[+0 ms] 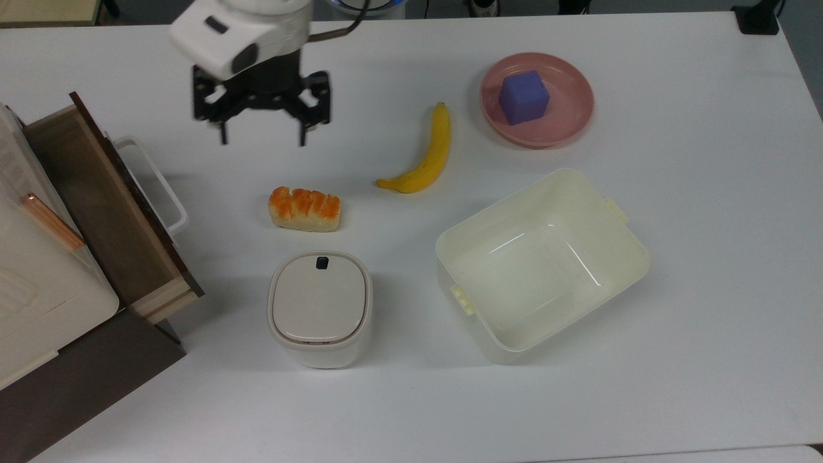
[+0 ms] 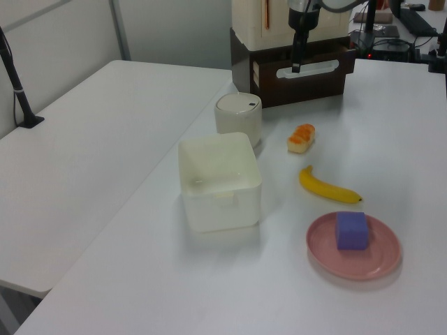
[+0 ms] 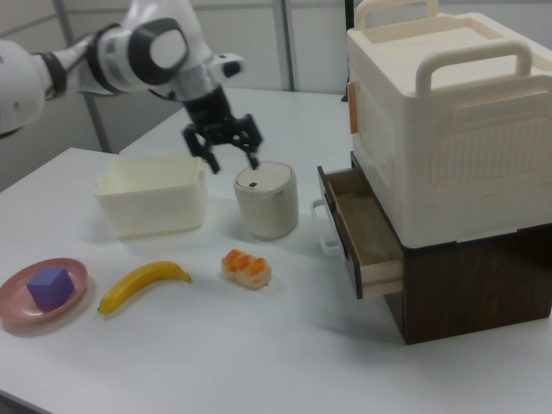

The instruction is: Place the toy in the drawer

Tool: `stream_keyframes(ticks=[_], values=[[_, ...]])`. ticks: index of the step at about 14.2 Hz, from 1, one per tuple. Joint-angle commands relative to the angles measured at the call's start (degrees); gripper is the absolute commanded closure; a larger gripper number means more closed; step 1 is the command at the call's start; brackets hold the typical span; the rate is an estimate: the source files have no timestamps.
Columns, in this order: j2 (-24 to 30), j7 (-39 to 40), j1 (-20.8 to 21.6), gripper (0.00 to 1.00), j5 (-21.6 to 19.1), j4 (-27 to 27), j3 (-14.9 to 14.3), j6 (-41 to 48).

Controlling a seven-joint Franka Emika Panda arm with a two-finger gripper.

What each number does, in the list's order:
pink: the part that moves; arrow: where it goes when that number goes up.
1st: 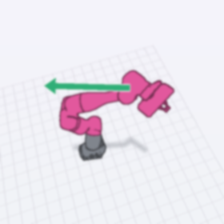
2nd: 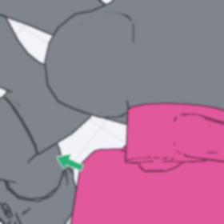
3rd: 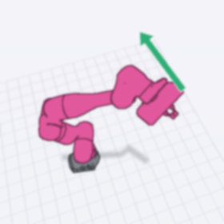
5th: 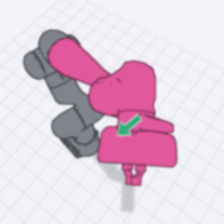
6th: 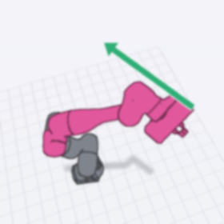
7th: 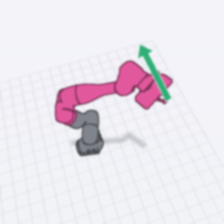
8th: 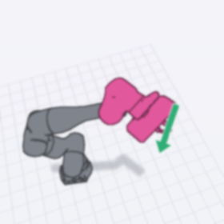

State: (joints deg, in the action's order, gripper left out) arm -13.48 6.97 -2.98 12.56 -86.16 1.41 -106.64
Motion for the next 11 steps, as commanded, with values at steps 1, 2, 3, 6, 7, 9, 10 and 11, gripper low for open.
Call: stream_keyframes(ticks=[1, 2, 3, 6, 7, 9, 10, 11], values=[[3.9, -9.2, 4.2, 0.02, -5.7, -1.1, -0.9, 6.0], [4.2, -11.7, 5.0, 0.0, -6.1, -1.1, -0.9, 7.2], [5.0, -13.0, 5.7, 0.0, -6.1, -1.1, -0.9, 8.8], [7.1, -13.1, 7.1, 0.0, -7.2, -1.2, -1.5, 12.3], [7.9, -13.3, 7.6, 0.0, -7.6, -1.5, -1.7, 13.1], [8.4, -13.4, 7.9, 0.0, -7.7, -1.7, -2.8, 13.2], [8.5, -13.4, 7.9, 0.0, -7.7, -1.8, -3.1, 13.3], [8.5, -13.4, 7.8, 0.0, -7.7, -1.8, -3.1, 13.7]])
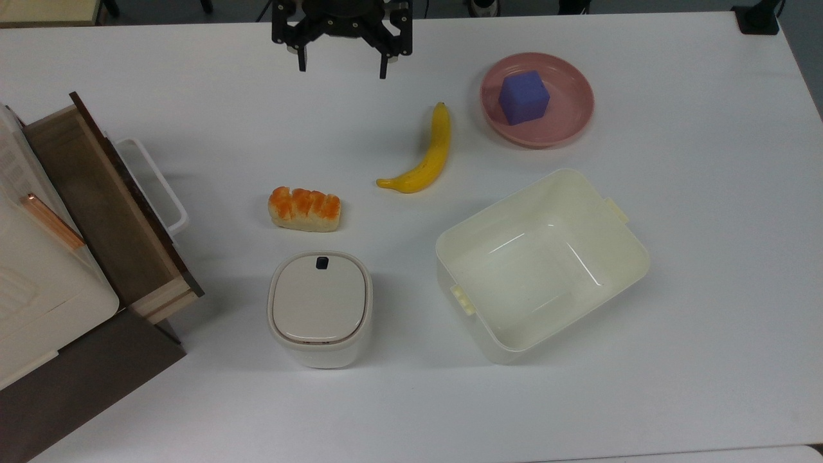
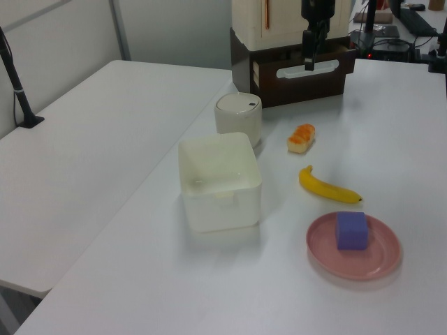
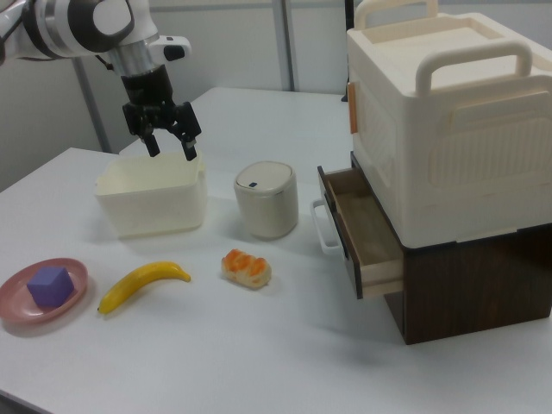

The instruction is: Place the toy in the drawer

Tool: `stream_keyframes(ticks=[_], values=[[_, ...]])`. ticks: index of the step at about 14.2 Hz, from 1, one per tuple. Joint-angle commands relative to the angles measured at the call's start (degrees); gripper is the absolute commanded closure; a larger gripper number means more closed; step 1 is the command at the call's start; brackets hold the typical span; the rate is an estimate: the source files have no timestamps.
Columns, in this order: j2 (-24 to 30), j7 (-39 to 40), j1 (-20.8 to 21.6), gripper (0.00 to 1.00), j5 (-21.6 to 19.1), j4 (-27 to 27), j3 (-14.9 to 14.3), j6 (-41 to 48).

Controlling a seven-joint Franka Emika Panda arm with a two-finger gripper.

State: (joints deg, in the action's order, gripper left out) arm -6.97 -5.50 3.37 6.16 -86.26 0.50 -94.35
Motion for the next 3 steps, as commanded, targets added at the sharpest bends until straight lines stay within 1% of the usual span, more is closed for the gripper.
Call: stream_keyframes(ticks=[1, 3], values=[[2.0, -0.9, 1.3, 0.0, -1.3, -1.6, -2.3, 1.6], [2.0, -0.9, 0.9, 0.0, -1.3, -1.5, -2.2, 1.8]])
